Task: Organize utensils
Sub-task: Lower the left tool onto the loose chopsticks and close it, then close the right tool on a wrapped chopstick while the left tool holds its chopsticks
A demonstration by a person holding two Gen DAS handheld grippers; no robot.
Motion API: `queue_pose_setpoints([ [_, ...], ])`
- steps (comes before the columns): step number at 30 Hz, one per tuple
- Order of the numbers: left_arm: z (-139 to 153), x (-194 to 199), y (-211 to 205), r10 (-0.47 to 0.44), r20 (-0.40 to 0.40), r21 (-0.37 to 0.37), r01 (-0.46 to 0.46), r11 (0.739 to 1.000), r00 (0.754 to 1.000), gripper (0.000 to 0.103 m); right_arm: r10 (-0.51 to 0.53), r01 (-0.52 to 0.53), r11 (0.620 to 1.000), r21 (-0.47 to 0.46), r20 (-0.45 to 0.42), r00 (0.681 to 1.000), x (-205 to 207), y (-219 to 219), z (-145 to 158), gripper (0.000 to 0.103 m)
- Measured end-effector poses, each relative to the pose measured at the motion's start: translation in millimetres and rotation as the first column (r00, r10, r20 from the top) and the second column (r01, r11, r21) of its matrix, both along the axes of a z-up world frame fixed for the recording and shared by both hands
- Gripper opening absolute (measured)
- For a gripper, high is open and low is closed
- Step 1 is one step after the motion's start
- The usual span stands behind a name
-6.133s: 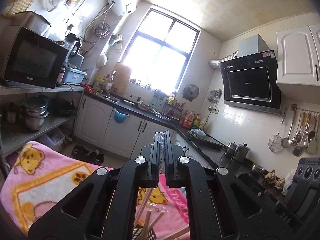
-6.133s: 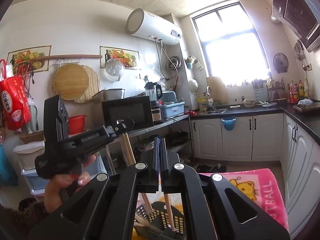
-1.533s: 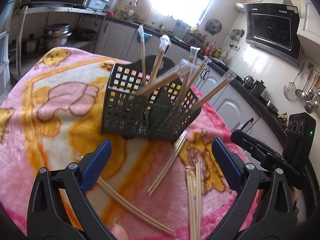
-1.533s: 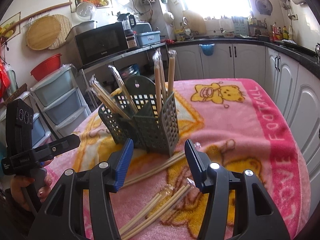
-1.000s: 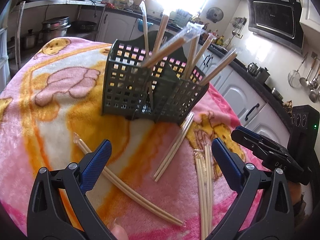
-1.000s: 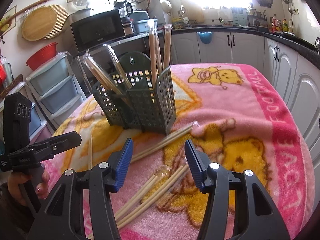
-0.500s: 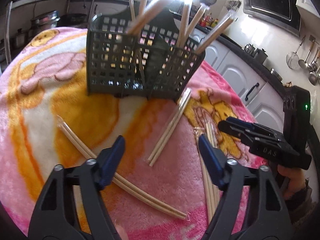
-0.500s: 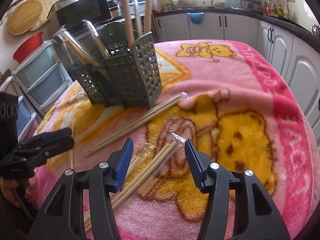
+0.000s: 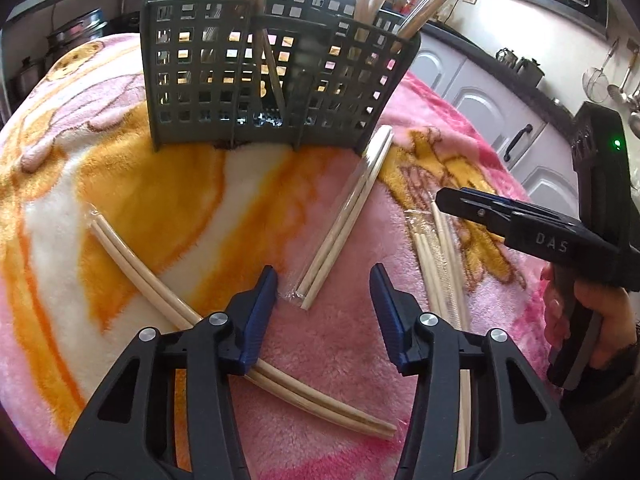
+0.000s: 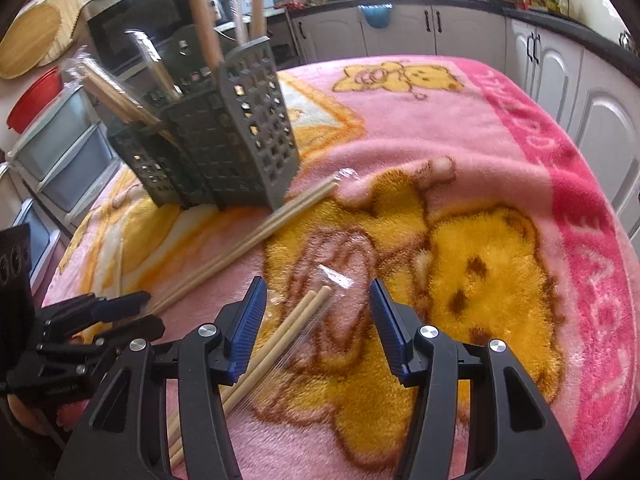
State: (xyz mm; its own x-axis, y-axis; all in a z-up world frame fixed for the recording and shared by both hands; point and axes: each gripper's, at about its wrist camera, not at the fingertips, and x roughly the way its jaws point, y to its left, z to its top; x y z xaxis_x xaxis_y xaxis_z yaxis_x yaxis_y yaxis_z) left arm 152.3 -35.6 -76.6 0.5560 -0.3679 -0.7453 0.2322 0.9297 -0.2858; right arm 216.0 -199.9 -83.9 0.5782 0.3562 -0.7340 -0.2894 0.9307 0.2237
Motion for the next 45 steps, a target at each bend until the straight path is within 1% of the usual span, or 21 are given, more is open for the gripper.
queue_pose_setpoints([
  [1, 0, 1, -1, 0.001, -0.001, 0.005, -0.001, 1.000, 1.000, 0.040, -0.002, 0.002, 1.000, 0.003, -0.009, 1.000, 2, 0, -2, 0.049],
  [4, -1, 2, -4, 0.001, 0.004, 0.043, -0.001, 0.999, 1.000, 0.033, -0.003, 0.003, 1.000, 0.010, -0.029, 1.000, 8, 0, -7, 0.046],
  [8, -2, 6, 0, 0.021, -0.001, 0.048, -0.021, 0.999, 1.000, 0.021, -0.013, 0.014, 1.000, 0.021, -0.034, 0.999, 11, -2, -10, 0.041],
  [10, -2, 6, 2, 0.025, -0.003, 0.035, -0.025, 0.999, 1.000, 0.020, -0.024, 0.024, 1.000, 0.013, -0.031, 0.999, 13, -2, -11, 0.033],
  [12, -2, 5, 4, 0.026, -0.002, 0.026, -0.026, 0.999, 1.000, 0.019, -0.033, 0.033, 0.999, 0.010, -0.031, 0.999, 14, -4, -11, 0.028],
  [13, -2, 5, 5, 0.028, -0.003, 0.022, -0.028, 0.999, 1.000, 0.018, -0.034, 0.034, 0.999, 0.010, -0.030, 0.999, 14, -5, -11, 0.024],
  [15, -2, 6, 6, 0.027, -0.006, 0.016, -0.027, 1.000, 1.000, 0.017, -0.036, 0.036, 0.999, 0.007, -0.025, 0.999, 14, -6, -11, 0.019],
  [16, -2, 6, 6, 0.027, -0.007, 0.013, -0.027, 1.000, 1.000, 0.016, -0.035, 0.035, 0.999, 0.008, -0.024, 0.999, 14, -6, -11, 0.014],
  [19, -2, 6, 9, 0.028, -0.010, -0.002, -0.028, 1.000, 1.000, 0.015, -0.030, 0.031, 0.999, 0.011, -0.019, 0.999, 13, -6, -10, 0.010],
  [24, 0, 4, 15, 0.033, -0.018, -0.045, -0.034, 0.998, 0.999, 0.009, -0.035, 0.035, 0.999, 0.025, -0.006, 0.999, 9, -8, -7, 0.009],
  [28, 7, -2, 19, 0.030, -0.003, -0.083, -0.030, 0.996, 1.000, 0.007, -0.040, 0.039, 0.998, 0.042, 0.022, 0.999, 3, -11, 1, 0.009],
  [38, 50, -22, 24, 0.029, 0.125, -0.126, -0.014, 0.992, 0.992, 0.003, -0.063, 0.052, 0.995, 0.091, 0.125, 0.990, -16, -22, 35, 0.008],
  [45, 85, -34, 29, 0.043, 0.219, -0.150, -0.010, 0.989, 0.975, 0.002, -0.063, 0.035, 0.992, 0.117, 0.249, 0.966, -34, -27, 74, 0.008],
])
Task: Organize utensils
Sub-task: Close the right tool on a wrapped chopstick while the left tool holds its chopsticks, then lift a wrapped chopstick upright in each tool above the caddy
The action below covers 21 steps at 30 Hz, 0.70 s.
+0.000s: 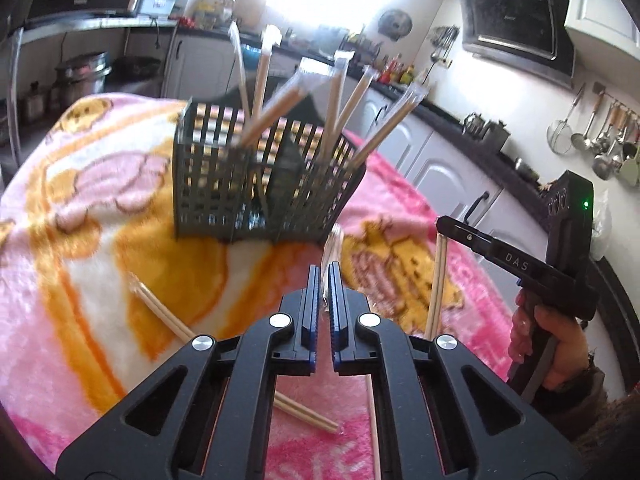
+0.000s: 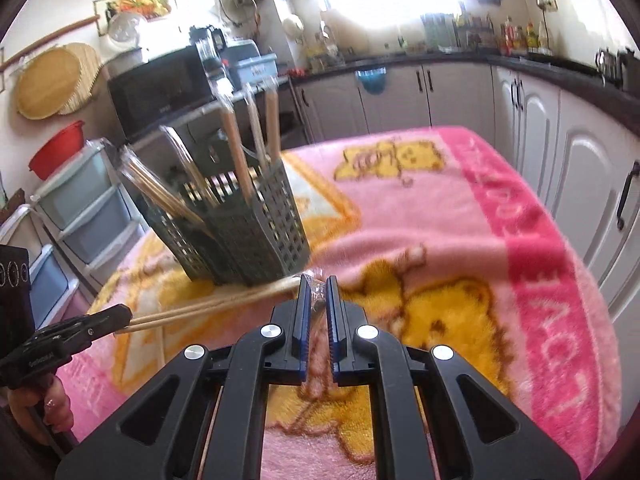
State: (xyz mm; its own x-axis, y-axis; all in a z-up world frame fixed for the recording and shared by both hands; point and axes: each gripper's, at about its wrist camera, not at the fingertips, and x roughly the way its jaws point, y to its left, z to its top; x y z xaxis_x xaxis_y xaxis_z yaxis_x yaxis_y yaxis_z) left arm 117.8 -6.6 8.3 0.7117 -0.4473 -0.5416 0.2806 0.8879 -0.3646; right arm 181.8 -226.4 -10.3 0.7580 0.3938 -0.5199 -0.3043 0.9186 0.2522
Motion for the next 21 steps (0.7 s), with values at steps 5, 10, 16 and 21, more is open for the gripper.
queue_pose_setpoints([
  [5, 23, -4, 6, 0.008, 0.060, -0.008, -0.008, 1.000, 0.998, 0.001, 0.006, -0.006, 1.000, 0.001, 0.095, 0.995, -14, 2, 29, 0.007],
  [10, 45, -4, 11, 0.006, 0.114, -0.021, -0.004, 1.000, 0.993, 0.001, 0.030, -0.029, 1.000, -0.007, 0.183, 0.983, -22, 6, 59, 0.006],
  [16, 72, -2, 16, -0.015, 0.171, -0.046, 0.023, 0.999, 0.985, 0.000, 0.041, -0.035, 0.999, -0.026, 0.235, 0.971, -21, 12, 81, 0.006],
  [21, 102, -2, 17, -0.027, 0.239, -0.045, 0.039, 0.998, 0.971, 0.000, 0.053, -0.045, 0.998, -0.036, 0.281, 0.958, -22, 16, 99, 0.006],
])
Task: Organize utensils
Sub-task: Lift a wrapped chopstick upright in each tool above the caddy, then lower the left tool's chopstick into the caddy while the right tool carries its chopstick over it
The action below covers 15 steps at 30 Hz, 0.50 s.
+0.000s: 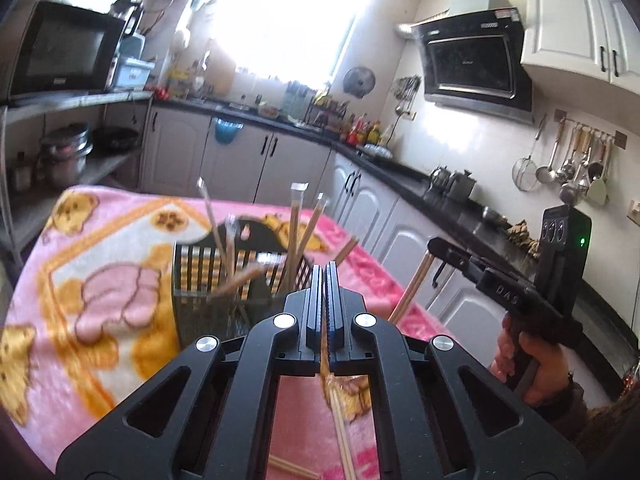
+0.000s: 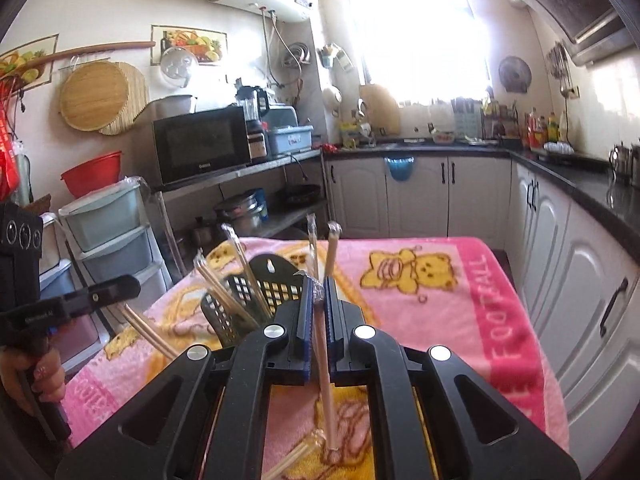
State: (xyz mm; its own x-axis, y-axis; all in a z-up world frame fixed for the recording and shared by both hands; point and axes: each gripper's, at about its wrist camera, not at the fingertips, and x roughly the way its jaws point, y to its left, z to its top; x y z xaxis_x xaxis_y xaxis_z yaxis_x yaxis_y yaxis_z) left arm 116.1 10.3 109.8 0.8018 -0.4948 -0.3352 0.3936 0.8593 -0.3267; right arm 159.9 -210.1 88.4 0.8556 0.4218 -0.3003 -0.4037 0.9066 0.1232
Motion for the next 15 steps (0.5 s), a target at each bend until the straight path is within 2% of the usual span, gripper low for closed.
queue_pose_setpoints([
  [15, 72, 11, 4, -0.007, 0.168, -0.004, 0.008, 1.000, 0.986, 0.000, 0.076, -0.080, 0.996, 0.026, 0.144, 0.987, 10, 22, 62, 0.006],
])
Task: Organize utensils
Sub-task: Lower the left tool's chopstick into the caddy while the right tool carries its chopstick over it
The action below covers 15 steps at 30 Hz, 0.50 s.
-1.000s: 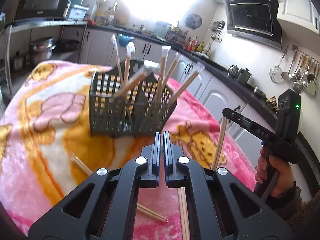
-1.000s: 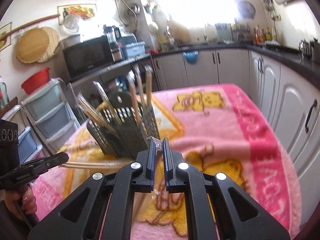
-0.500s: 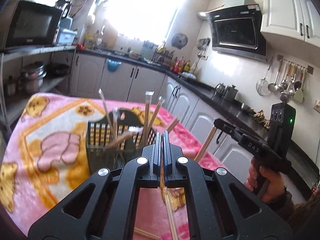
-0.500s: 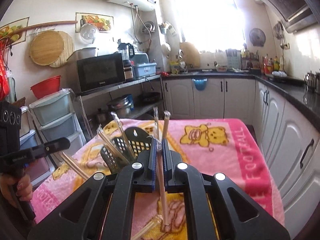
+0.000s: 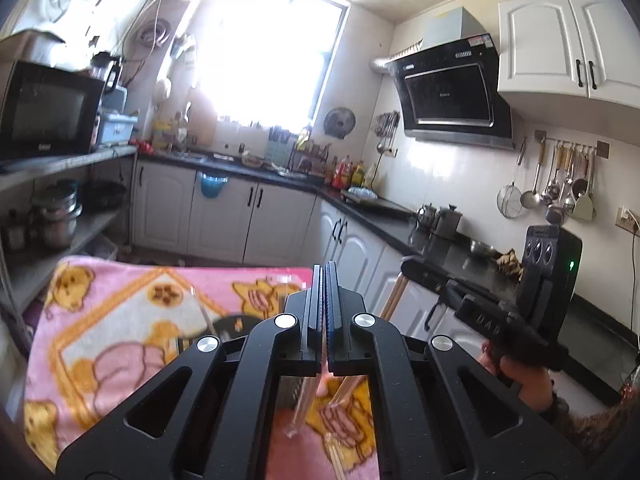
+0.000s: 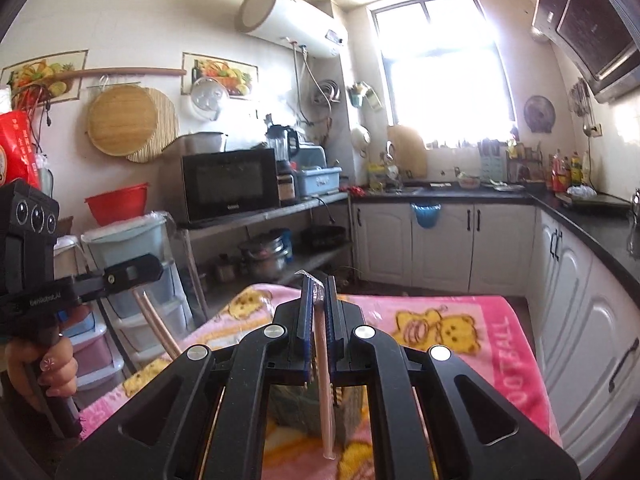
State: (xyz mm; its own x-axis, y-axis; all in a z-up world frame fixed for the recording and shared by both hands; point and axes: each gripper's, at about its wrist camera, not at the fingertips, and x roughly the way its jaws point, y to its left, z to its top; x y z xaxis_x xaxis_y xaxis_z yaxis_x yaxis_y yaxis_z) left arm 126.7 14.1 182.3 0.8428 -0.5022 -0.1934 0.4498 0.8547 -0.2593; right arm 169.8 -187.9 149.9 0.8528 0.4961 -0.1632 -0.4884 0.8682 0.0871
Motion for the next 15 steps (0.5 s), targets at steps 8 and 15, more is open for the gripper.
queue_pose_setpoints([
  [8, 43, 18, 1, 0.034, 0.063, 0.034, -0.036, 0.999, 0.997, 0.000, 0.027, -0.027, 1.000, 0.012, 0.028, 0.999, 21, 19, 20, 0.006],
  [15, 54, 51, 5, 0.091, 0.049, 0.096, -0.095, 0.991, 0.995, 0.000, 0.049, -0.048, 0.999, -0.014, 0.040, 0.998, 43, 38, 31, 0.006],
])
